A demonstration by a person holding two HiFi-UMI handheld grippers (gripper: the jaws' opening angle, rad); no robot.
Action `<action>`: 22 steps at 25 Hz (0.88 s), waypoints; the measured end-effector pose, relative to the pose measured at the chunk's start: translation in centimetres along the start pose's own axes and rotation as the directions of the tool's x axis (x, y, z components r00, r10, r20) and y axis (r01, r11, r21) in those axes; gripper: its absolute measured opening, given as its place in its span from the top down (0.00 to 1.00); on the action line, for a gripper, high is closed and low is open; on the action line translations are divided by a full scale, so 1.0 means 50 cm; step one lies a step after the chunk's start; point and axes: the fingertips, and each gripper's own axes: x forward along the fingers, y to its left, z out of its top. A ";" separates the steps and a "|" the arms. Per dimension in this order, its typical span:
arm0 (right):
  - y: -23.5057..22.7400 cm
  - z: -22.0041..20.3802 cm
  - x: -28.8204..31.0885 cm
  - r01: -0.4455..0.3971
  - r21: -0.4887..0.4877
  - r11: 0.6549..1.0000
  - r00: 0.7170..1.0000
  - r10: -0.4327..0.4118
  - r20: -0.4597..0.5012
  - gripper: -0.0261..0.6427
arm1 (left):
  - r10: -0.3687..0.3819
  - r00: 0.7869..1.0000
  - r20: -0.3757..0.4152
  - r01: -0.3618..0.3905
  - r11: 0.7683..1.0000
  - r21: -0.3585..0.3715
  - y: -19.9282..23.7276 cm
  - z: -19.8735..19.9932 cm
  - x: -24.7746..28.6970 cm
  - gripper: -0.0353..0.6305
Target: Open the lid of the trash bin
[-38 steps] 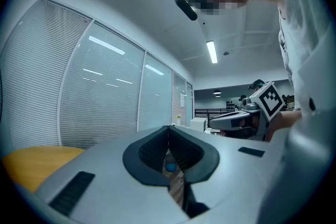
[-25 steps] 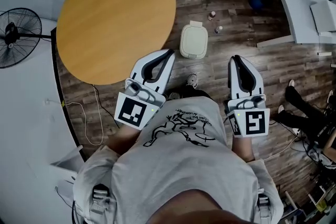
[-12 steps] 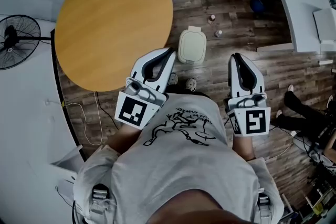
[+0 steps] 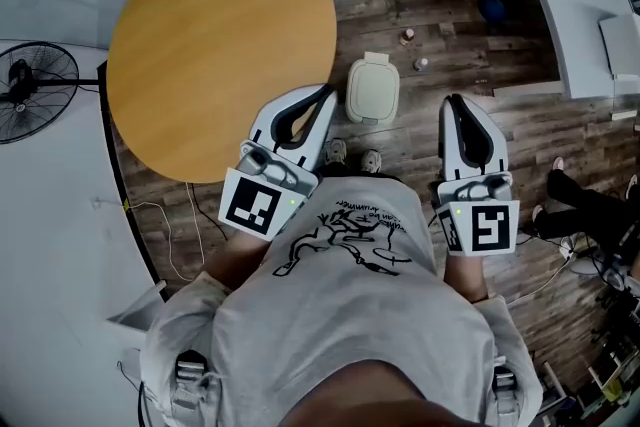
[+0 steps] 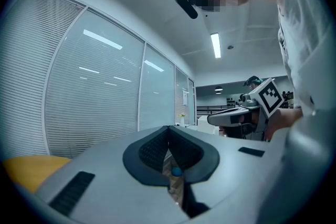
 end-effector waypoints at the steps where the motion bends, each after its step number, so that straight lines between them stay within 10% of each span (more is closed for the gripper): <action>1: 0.000 -0.002 0.003 0.001 -0.002 1.000 1.000 -0.001 -0.004 0.92 | -0.002 1.000 0.001 0.002 1.000 -0.001 0.002 0.000 0.000 0.92; 22: 0.014 -0.144 0.016 0.015 0.033 0.999 0.989 -0.010 -0.146 0.92 | -0.068 0.994 -0.084 0.057 0.990 -0.131 -0.014 -0.174 0.014 0.92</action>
